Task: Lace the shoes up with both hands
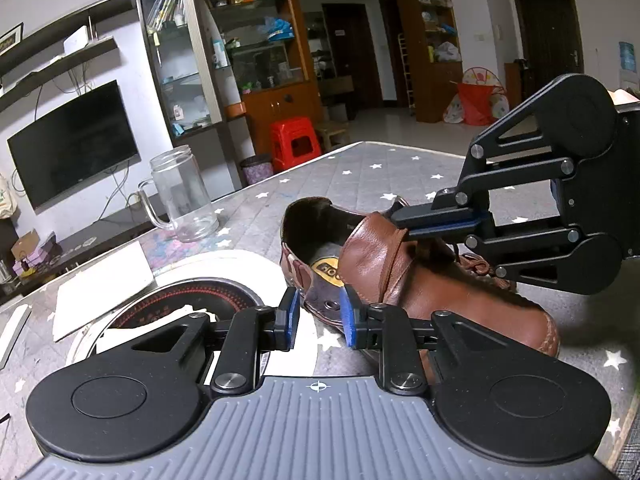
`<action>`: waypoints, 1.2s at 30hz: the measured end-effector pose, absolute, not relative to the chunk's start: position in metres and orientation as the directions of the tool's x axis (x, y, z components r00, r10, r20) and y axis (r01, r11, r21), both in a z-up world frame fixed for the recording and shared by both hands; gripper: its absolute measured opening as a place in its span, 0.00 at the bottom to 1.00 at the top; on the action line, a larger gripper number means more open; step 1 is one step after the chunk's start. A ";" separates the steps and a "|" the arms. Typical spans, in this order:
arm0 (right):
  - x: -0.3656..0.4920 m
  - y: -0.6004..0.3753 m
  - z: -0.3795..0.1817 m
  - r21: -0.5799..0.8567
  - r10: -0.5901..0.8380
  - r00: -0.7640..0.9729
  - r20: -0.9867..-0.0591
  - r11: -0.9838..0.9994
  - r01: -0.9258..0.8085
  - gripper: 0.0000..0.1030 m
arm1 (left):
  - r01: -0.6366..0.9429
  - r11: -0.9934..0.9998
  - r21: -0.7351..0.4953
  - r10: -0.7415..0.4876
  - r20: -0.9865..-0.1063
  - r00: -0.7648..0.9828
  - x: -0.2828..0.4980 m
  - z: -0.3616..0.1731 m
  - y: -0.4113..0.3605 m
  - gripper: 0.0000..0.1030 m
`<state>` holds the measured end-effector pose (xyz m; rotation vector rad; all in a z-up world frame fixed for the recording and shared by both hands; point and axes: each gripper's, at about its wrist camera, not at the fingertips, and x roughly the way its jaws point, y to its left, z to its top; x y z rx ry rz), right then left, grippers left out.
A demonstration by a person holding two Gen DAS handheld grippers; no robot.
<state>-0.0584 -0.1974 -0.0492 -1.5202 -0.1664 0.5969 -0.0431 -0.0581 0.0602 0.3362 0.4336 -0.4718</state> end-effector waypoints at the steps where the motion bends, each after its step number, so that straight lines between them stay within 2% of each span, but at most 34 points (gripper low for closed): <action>1: -0.059 -0.197 -0.050 -0.963 0.465 0.846 -0.261 -0.069 -0.259 0.02 | 0.502 0.839 0.211 -0.362 -0.472 0.804 -0.043 0.060 -0.058 0.24; 7: -0.063 -0.191 -0.060 -0.956 0.479 0.827 -0.294 -0.136 -0.261 0.02 | 0.509 0.832 0.221 -0.368 -0.468 0.803 -0.041 0.062 -0.061 0.25; 14: -0.067 -0.188 -0.060 -0.951 0.478 0.822 -0.309 -0.127 -0.283 0.02 | 0.546 0.807 0.225 -0.417 -0.438 0.796 -0.053 0.071 -0.063 0.25; 19: -0.068 -0.190 -0.057 -0.947 0.474 0.821 -0.317 -0.109 -0.303 0.02 | 0.581 0.768 0.268 -0.406 -0.499 0.766 -0.055 0.059 -0.072 0.25; 26: -0.069 -0.189 -0.055 -0.945 0.475 0.820 -0.320 -0.096 -0.313 0.02 | 0.630 0.705 0.327 -0.409 -0.538 0.737 -0.048 0.046 -0.087 0.25; 29: -0.069 -0.189 -0.053 -0.944 0.478 0.818 -0.320 -0.086 -0.319 0.02 | 0.648 0.678 0.345 -0.409 -0.556 0.724 -0.042 0.041 -0.091 0.19; 33: -0.068 -0.190 -0.054 -0.943 0.479 0.817 -0.321 -0.083 -0.322 0.02 | 0.664 0.670 0.332 -0.422 -0.566 0.708 -0.039 0.038 -0.091 0.04; 36: -0.068 -0.191 -0.054 -0.943 0.479 0.818 -0.319 -0.077 -0.323 0.02 | 0.642 0.695 0.325 -0.410 -0.554 0.724 -0.038 0.036 -0.090 0.02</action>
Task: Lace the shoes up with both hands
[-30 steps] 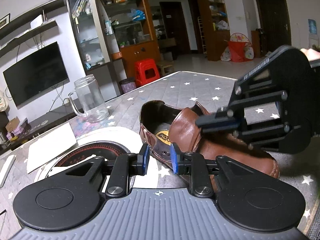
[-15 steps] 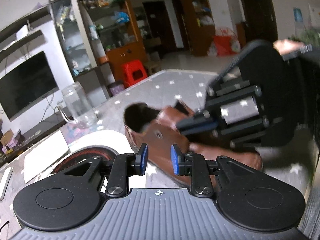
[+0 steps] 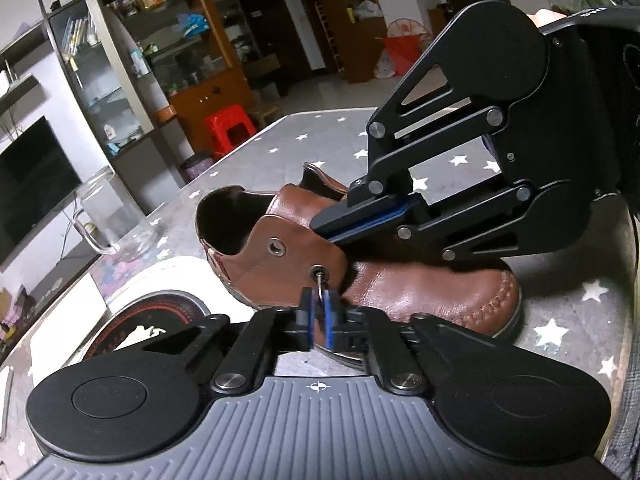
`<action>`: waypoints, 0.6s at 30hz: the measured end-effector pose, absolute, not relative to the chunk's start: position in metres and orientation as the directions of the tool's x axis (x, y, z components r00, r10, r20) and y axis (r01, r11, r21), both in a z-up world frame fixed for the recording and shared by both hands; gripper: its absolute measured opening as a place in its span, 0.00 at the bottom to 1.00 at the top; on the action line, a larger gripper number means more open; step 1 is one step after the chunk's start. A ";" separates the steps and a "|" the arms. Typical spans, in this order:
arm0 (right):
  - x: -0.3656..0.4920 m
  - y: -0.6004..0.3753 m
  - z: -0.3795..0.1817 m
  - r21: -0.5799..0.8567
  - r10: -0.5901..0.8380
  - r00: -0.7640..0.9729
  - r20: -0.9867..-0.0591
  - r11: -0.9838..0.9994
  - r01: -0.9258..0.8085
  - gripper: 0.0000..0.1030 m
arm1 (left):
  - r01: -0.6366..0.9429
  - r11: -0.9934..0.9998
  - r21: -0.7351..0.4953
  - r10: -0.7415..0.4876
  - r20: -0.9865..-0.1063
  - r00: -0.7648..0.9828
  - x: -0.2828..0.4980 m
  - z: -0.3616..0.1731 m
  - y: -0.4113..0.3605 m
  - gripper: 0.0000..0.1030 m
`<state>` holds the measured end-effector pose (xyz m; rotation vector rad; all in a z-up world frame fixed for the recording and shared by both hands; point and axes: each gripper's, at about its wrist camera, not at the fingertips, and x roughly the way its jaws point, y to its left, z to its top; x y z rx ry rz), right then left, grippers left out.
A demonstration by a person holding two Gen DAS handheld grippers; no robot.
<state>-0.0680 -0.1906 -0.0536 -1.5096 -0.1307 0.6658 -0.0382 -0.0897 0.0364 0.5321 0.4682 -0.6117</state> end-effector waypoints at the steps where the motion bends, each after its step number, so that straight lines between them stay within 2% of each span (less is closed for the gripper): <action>1: -0.067 -0.190 -0.052 -0.943 0.478 0.819 -0.319 -0.071 -0.325 0.02 | 0.632 0.709 0.314 -0.408 -0.548 0.730 -0.038 0.037 -0.088 0.02; 6: -0.075 -0.192 -0.040 -0.932 0.464 0.827 -0.316 0.010 -0.362 0.04 | 0.564 0.757 0.329 -0.368 -0.498 0.785 -0.052 0.045 -0.085 0.02; 13: -0.094 -0.190 -0.047 -0.916 0.463 0.821 -0.334 0.045 -0.398 0.06 | 0.378 0.863 0.334 -0.262 -0.344 0.902 -0.079 0.085 -0.054 0.02; 18: -0.103 -0.191 -0.053 -0.907 0.445 0.828 -0.341 0.075 -0.414 0.06 | 0.310 0.891 0.330 -0.212 -0.301 0.930 -0.097 0.103 -0.036 0.02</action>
